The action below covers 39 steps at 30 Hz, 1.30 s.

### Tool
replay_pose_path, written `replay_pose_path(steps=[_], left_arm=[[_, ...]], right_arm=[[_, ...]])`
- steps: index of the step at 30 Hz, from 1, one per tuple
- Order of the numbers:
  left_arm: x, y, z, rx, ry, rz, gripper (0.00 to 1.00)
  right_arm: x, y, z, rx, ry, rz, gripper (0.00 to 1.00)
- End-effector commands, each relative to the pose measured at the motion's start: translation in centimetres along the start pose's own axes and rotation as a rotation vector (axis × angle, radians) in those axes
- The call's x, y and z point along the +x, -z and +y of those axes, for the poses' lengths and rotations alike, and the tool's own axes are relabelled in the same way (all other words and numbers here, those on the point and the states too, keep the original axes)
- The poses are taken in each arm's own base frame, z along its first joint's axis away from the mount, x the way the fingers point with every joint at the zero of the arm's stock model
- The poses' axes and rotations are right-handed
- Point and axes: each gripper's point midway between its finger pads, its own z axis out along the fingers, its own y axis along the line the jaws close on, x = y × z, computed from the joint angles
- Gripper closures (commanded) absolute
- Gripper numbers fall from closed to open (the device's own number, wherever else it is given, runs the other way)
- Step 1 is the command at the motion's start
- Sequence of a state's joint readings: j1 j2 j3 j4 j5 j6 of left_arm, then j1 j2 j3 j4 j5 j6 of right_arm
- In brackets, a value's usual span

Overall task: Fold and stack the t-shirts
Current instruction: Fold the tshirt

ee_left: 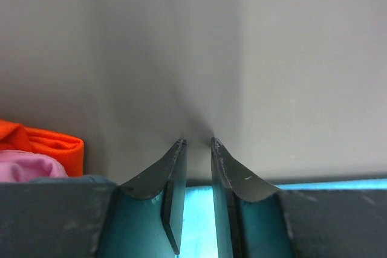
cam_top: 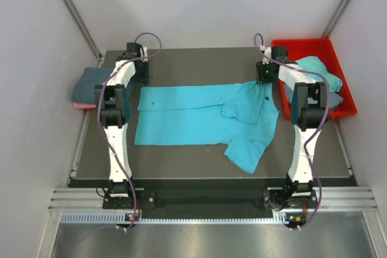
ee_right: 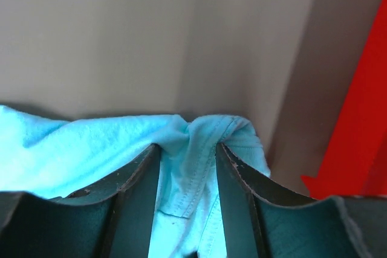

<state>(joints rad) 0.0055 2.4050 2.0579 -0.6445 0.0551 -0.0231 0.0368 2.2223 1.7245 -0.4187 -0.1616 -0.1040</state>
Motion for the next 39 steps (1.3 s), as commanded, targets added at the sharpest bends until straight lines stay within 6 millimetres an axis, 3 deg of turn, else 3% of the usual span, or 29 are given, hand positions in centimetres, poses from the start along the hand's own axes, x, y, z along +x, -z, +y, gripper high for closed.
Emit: replay_pose_path(steps=[1, 7, 9, 13, 16, 23, 32, 39], left_arm=[[0.5, -0.5, 0.9, -0.032, -0.008, 0.025, 0.71], [-3.3, 3.9, 1.1, -0.050, -0.045, -0.077, 0.65], [-3.0, 5.2, 0.9, -0.035, -0.047, -0.062, 0.63], [-1.0, 6.0, 0.9, -0.017, -0.037, 0.011, 0.62], [0.3, 6.1, 1.5, -0.022, -0.018, 0.044, 0.62], [1.1, 6.6, 1.8, -0.015, -0.002, 0.063, 0.62], [3.7, 3.7, 1.2, 0.027, 0.021, 0.145, 0.64], [3.8, 2.5, 0.9, 0.042, 0.022, 0.153, 0.90]], right_arm=[[-2.3, 0.0, -0.5, 0.019, 0.016, -0.058, 0.57], [-2.6, 0.5, -0.5, 0.021, 0.015, -0.072, 0.57], [-2.6, 0.7, -0.3, 0.018, 0.018, -0.072, 0.57], [-2.5, 0.9, 0.0, 0.010, 0.021, -0.074, 0.56], [-2.6, 1.1, 0.3, 0.005, 0.023, -0.077, 0.57], [-2.6, 1.3, 0.8, -0.004, 0.030, -0.080, 0.56], [-2.2, 1.1, 1.0, -0.008, 0.036, -0.074, 0.56], [-2.0, 0.8, 1.0, 0.002, 0.053, -0.069, 0.56]])
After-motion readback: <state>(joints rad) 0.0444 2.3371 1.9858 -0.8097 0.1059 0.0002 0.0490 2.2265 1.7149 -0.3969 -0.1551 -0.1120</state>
